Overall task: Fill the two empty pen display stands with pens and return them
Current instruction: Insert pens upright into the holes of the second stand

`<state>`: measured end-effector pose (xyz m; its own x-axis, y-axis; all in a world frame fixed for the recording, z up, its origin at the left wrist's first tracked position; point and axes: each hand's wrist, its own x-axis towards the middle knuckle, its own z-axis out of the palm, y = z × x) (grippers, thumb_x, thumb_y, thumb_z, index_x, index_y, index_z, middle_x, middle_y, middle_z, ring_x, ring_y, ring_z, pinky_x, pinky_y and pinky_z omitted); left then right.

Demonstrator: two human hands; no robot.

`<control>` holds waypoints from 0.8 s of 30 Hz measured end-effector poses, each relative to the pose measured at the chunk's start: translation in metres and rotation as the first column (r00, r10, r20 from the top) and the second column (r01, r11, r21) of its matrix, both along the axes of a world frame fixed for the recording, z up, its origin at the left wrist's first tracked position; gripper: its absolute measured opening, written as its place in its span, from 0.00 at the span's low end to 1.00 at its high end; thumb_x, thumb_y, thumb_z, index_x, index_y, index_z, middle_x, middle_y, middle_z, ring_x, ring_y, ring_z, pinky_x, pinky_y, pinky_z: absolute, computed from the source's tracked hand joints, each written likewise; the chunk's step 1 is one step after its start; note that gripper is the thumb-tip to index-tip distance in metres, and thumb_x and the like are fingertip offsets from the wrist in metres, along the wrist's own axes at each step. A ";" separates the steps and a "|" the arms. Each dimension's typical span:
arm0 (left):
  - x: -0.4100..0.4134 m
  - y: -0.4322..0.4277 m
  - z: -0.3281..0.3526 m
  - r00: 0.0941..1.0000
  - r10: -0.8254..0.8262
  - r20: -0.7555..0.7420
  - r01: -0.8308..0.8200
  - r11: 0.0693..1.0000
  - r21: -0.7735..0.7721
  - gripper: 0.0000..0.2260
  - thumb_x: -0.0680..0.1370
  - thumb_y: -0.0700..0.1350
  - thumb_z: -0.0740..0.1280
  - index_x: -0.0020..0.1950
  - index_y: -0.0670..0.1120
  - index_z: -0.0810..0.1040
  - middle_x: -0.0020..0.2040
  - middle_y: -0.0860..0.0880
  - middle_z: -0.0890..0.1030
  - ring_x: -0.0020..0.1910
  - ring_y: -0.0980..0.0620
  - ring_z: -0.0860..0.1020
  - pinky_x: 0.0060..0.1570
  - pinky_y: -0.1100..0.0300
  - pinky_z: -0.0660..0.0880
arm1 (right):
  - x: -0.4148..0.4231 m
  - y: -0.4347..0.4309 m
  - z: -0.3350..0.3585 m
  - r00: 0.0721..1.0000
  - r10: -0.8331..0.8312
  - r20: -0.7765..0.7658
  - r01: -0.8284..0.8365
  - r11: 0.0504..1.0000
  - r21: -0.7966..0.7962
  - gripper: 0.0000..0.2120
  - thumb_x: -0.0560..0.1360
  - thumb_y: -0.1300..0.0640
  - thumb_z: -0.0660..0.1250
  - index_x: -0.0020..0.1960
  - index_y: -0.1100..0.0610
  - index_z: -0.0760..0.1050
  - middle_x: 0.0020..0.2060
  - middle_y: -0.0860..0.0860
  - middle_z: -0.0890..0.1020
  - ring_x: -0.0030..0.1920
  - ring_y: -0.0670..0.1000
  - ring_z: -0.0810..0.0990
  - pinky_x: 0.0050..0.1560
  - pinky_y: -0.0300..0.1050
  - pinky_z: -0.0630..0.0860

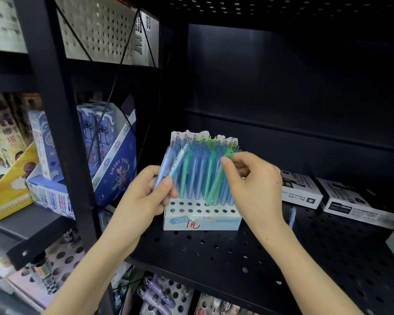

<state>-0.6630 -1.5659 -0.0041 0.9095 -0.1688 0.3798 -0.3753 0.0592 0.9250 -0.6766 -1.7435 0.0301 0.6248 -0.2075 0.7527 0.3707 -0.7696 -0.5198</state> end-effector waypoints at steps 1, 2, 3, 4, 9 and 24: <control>0.000 0.000 0.000 1.000 0.004 0.005 -0.004 1.000 0.002 0.05 0.80 0.41 0.59 0.48 0.40 0.72 0.34 0.51 0.76 0.30 0.58 0.69 0.27 0.70 0.65 | 0.000 0.000 0.000 1.000 -0.002 -0.011 0.002 1.000 -0.007 0.07 0.75 0.54 0.67 0.42 0.55 0.80 0.29 0.41 0.77 0.31 0.41 0.75 0.35 0.37 0.73; 0.001 0.000 0.000 1.000 0.009 0.008 -0.009 1.000 0.005 0.05 0.80 0.41 0.59 0.48 0.40 0.73 0.34 0.52 0.76 0.30 0.58 0.69 0.27 0.70 0.65 | 0.000 0.001 -0.001 1.000 -0.003 -0.028 0.003 1.000 -0.016 0.07 0.75 0.54 0.67 0.42 0.55 0.81 0.29 0.41 0.76 0.31 0.40 0.75 0.35 0.36 0.72; 0.002 0.000 -0.001 1.000 0.016 0.010 -0.016 1.000 0.009 0.05 0.80 0.41 0.60 0.48 0.41 0.73 0.34 0.53 0.75 0.30 0.59 0.69 0.27 0.70 0.65 | 0.000 0.001 -0.001 0.999 -0.003 -0.054 0.001 1.000 -0.028 0.07 0.76 0.54 0.66 0.43 0.56 0.81 0.30 0.41 0.76 0.31 0.40 0.75 0.35 0.35 0.72; 0.002 -0.001 -0.001 1.000 0.023 0.011 -0.023 1.000 0.015 0.05 0.80 0.41 0.60 0.48 0.41 0.74 0.34 0.54 0.75 0.31 0.59 0.69 0.27 0.70 0.65 | 0.001 0.002 -0.002 0.996 -0.003 -0.088 -0.001 0.999 -0.045 0.08 0.76 0.53 0.66 0.44 0.56 0.81 0.30 0.41 0.76 0.31 0.40 0.75 0.36 0.36 0.72; 0.004 -0.001 -0.002 0.999 0.033 0.007 -0.033 0.998 0.057 0.04 0.79 0.43 0.62 0.48 0.46 0.76 0.34 0.56 0.76 0.33 0.59 0.71 0.29 0.67 0.67 | 0.003 0.006 0.000 0.978 -0.074 -0.193 0.039 0.983 -0.182 0.14 0.78 0.50 0.62 0.39 0.57 0.78 0.27 0.47 0.77 0.28 0.49 0.75 0.34 0.44 0.74; -0.005 -0.010 0.006 0.987 -0.157 0.027 0.156 0.987 0.038 0.06 0.76 0.47 0.65 0.48 0.44 0.76 0.36 0.50 0.77 0.35 0.54 0.74 0.30 0.65 0.69 | -0.018 0.018 0.015 0.870 0.445 -0.211 -0.371 0.874 0.316 0.06 0.75 0.53 0.67 0.48 0.54 0.79 0.35 0.50 0.81 0.31 0.45 0.77 0.33 0.39 0.75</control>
<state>-0.6683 -1.5756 0.0015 0.8593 -0.3223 0.3971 -0.3911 0.0861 0.9163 -0.6941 -1.7255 0.0448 0.8653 -0.0506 0.4987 0.4386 -0.4052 -0.8022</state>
